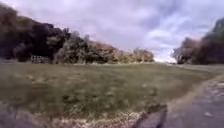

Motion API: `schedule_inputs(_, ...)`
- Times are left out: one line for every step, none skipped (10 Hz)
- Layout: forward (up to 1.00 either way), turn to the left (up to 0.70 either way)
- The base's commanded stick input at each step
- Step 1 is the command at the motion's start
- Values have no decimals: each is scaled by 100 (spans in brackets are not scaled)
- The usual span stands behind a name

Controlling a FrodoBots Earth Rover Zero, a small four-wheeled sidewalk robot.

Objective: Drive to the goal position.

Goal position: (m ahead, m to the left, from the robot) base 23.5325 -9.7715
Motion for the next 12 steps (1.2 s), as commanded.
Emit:
schedule_inputs(0, -100)
schedule_inputs(0, -100)
schedule_inputs(0, -100)
schedule_inputs(0, -100)
schedule_inputs(0, -100)
schedule_inputs(0, -100)
schedule_inputs(0, -100)
schedule_inputs(0, -100)
schedule_inputs(0, -100)
schedule_inputs(0, -100)
schedule_inputs(0, -100)
schedule_inputs(15, -20)
